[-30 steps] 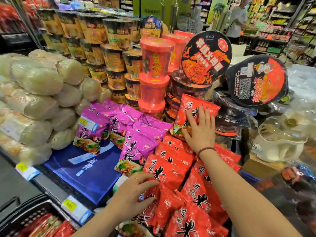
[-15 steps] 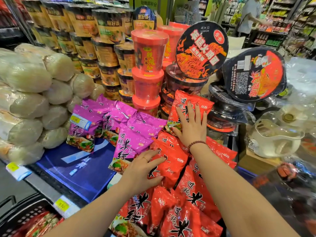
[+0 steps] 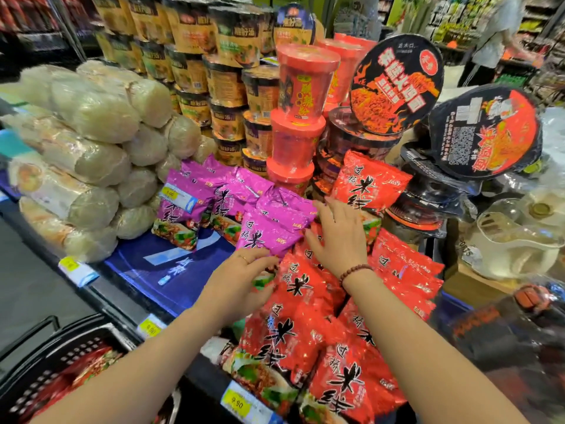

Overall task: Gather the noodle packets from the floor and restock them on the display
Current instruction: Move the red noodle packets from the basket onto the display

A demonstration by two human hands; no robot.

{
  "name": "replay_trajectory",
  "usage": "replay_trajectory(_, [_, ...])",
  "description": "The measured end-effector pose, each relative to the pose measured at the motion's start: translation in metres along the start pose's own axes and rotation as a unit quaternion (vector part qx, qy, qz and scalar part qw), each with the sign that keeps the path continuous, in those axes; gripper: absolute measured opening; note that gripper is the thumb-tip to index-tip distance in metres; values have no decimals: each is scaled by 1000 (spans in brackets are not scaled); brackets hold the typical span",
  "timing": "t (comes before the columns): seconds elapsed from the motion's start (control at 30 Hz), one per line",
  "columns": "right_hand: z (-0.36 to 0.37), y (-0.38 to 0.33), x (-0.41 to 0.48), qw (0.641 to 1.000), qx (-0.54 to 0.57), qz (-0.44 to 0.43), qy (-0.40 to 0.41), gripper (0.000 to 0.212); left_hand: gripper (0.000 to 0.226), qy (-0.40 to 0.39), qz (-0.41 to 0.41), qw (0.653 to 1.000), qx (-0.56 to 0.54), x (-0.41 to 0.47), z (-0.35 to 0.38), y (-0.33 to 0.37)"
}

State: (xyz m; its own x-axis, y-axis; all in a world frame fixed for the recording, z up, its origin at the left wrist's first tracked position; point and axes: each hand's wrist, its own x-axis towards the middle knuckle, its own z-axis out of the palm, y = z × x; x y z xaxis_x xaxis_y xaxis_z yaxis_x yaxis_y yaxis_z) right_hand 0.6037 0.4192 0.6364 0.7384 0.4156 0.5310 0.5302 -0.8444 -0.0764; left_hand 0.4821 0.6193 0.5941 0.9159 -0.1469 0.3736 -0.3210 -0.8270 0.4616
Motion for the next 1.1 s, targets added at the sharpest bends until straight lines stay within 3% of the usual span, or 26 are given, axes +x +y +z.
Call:
replay_trajectory(0.3, [15, -192, -16, 980, 145, -132, -28, 50, 53, 35, -149, 985, 78, -130, -110, -97])
replay_trajectory(0.5, [57, -327, -37, 950, 199, -219, -102, 48, 38, 57, -253, 957, 133, -255, -177, -153])
replay_trajectory(0.63, [90, -392, -55, 928, 213, -247, -181, 49, 43, 41, -327, 935, 130, -329, -202, -185])
replay_trajectory(0.87, [169, -446, -98, 883, 193, -272, -330, 49, 56, 47, -453, 885, 99, -426, -174, -228])
replay_trajectory(1.1, [284, -440, -150, 815, 195, -171, -517, 52, 68, 74, -603, 794, -20, -491, -83, -250])
